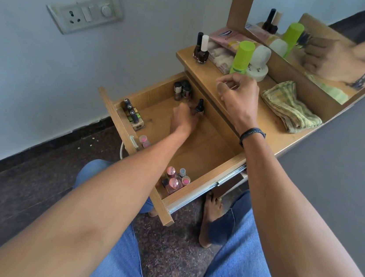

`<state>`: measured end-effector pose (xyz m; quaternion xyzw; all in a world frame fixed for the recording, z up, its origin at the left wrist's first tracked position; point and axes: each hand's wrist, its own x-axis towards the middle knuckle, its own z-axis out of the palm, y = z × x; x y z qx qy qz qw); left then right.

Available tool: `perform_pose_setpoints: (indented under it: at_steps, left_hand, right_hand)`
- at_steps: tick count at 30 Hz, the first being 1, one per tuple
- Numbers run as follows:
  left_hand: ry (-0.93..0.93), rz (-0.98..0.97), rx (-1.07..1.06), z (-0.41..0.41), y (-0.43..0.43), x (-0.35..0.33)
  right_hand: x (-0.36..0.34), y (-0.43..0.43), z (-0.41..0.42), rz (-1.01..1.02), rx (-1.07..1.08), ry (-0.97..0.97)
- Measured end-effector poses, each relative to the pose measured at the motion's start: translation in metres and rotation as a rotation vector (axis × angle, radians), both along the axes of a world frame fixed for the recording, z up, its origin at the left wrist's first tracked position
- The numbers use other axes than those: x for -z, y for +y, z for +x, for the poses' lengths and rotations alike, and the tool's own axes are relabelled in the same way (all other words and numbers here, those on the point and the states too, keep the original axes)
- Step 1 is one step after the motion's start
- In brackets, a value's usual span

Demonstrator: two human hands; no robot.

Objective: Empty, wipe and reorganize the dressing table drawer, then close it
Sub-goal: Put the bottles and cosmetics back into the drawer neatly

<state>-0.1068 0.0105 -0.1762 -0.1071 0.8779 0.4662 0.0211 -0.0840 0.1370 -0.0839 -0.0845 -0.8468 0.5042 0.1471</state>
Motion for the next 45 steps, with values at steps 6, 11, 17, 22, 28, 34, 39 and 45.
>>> perform_pose_setpoints:
  at_steps: [6,11,17,22,28,34,39,45]
  left_hand:
    - [-0.048,-0.032,-0.064,-0.001,-0.004,-0.006]
    - [0.030,0.108,-0.202,-0.007,-0.009,-0.022]
    - [0.290,0.248,-0.198,-0.010,-0.007,-0.061]
    - [0.445,0.244,-0.095,-0.017,0.003,-0.093]
    - [0.372,0.164,-0.145,-0.037,-0.007,-0.103]
    - [0.199,0.173,-0.027,-0.071,-0.028,-0.117]
    - [0.205,0.153,0.012,-0.079,-0.025,-0.117]
    - [0.211,0.174,-0.003,-0.063,-0.026,-0.105]
  right_hand:
    - [0.000,0.000,0.000,-0.007,0.005,-0.001]
    - [0.000,0.004,-0.001,-0.151,0.189,0.107]
    - [0.005,0.008,-0.008,-0.234,0.388,0.177]
    - [0.010,0.006,-0.019,-0.041,0.320,0.106]
    - [0.012,0.006,-0.031,-0.003,0.360,0.069]
    - [0.013,0.007,-0.039,0.023,0.380,0.025]
    - [0.012,0.006,-0.044,0.048,0.389,-0.019]
    - [0.009,0.004,-0.036,0.008,0.387,0.023]
